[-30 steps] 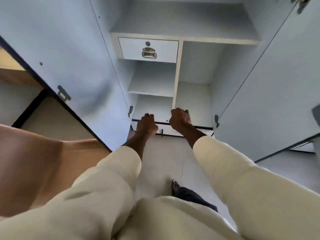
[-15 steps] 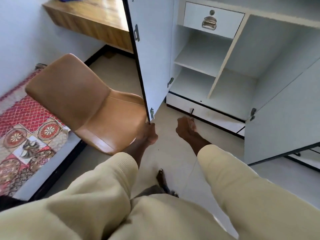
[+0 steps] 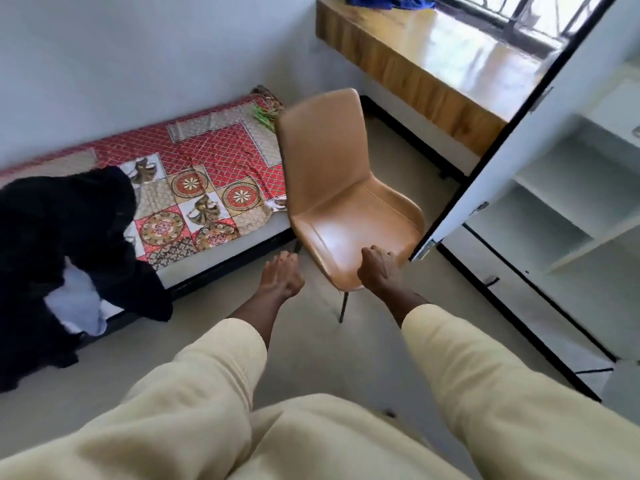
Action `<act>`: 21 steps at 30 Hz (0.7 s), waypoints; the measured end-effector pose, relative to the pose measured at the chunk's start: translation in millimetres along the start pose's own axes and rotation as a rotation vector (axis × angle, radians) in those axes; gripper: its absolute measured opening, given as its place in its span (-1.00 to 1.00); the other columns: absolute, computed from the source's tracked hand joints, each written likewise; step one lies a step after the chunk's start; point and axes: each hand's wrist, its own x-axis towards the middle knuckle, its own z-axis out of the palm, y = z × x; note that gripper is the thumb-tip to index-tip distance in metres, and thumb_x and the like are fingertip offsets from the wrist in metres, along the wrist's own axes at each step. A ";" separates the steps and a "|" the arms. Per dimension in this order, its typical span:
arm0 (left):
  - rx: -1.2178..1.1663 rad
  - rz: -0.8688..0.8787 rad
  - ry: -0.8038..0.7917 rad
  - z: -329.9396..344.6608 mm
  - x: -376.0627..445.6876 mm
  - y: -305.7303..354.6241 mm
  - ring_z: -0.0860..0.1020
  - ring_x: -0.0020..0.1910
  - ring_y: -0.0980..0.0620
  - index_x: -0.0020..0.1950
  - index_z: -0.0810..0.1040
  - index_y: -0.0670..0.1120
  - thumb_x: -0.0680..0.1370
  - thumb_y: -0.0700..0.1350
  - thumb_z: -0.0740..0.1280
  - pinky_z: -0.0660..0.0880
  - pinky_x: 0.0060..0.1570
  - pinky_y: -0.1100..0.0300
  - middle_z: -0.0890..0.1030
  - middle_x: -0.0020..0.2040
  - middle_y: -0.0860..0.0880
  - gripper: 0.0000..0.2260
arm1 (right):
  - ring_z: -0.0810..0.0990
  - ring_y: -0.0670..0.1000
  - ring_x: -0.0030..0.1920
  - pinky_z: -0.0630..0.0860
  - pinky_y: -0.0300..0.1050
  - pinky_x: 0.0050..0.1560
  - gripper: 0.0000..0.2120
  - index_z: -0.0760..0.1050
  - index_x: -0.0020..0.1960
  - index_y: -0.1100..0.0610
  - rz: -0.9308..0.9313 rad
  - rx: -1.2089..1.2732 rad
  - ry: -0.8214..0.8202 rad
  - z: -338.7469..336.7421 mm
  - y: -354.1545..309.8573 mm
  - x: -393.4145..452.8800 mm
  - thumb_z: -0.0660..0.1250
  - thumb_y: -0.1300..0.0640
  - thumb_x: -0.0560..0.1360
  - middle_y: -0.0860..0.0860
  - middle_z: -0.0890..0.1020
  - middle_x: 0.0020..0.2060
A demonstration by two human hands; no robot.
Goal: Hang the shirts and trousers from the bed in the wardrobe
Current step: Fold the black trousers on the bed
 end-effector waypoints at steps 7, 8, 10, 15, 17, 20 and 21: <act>-0.041 -0.326 0.027 -57.9 -32.3 -242.9 0.47 0.20 -0.16 0.20 0.51 -0.18 0.55 -0.20 0.22 0.43 0.14 0.02 0.51 0.22 -0.16 -0.76 | 0.56 0.21 0.06 0.44 -0.05 -0.11 -0.90 0.49 -0.03 0.19 -0.256 0.166 -0.114 22.3 -257.7 49.3 0.22 0.26 0.49 0.15 0.57 0.07; -0.049 -0.358 0.034 -65.6 -36.7 -267.5 0.47 0.20 -0.16 0.19 0.51 -0.18 0.54 -0.21 0.21 0.44 0.12 0.02 0.51 0.21 -0.16 -0.75 | 0.56 0.21 0.00 0.41 -0.07 -0.17 -0.97 0.44 -0.09 0.18 -0.294 0.177 -0.132 23.6 -288.4 55.9 0.23 0.26 0.48 0.15 0.56 0.04; -0.045 -0.431 0.050 -77.1 -38.3 -313.7 0.48 0.19 -0.17 0.19 0.52 -0.17 0.54 -0.20 0.22 0.44 0.08 0.03 0.52 0.19 -0.15 -0.75 | 0.56 0.19 -0.08 0.41 -0.08 -0.23 -0.98 0.43 -0.09 0.18 -0.388 0.179 -0.147 27.2 -343.8 71.6 0.26 0.25 0.48 0.14 0.56 0.00; -0.083 -0.560 0.076 -98.7 -18.5 -392.3 0.45 0.23 -0.16 0.23 0.50 -0.15 0.54 -0.17 0.22 0.43 0.18 -0.01 0.51 0.22 -0.13 -0.73 | 0.45 0.09 -0.17 0.33 -0.12 -0.25 -0.89 0.43 -0.03 0.21 -0.469 0.203 -0.179 40.2 -428.1 118.8 0.26 0.33 0.46 0.14 0.53 -0.03; -0.092 -0.588 0.079 -106.6 -0.6 -421.2 0.46 0.24 -0.15 0.22 0.51 -0.14 0.52 -0.19 0.23 0.43 0.22 -0.01 0.51 0.23 -0.12 -0.72 | 0.50 0.10 -0.12 0.35 -0.12 -0.23 -0.82 0.46 0.06 0.23 -0.465 0.190 -0.202 50.6 -450.3 148.9 0.28 0.33 0.46 0.14 0.56 0.03; -0.083 -0.623 0.087 -119.8 26.9 -464.5 0.45 0.27 -0.14 0.17 0.51 -0.14 0.51 -0.19 0.24 0.42 0.24 0.01 0.51 0.22 -0.10 -0.75 | 0.57 0.17 -0.01 0.43 -0.07 -0.17 -0.71 0.45 0.20 0.24 -0.439 0.172 -0.248 63.0 -479.1 200.1 0.26 0.33 0.48 0.16 0.56 0.12; -0.078 -0.635 0.085 -124.4 34.7 -477.0 0.45 0.28 -0.13 0.16 0.51 -0.14 0.51 -0.19 0.25 0.42 0.25 0.02 0.52 0.21 -0.10 -0.77 | 0.57 0.18 0.00 0.46 -0.06 -0.16 -0.68 0.44 0.23 0.24 -0.438 0.164 -0.263 65.5 -488.6 216.2 0.25 0.32 0.48 0.18 0.56 0.13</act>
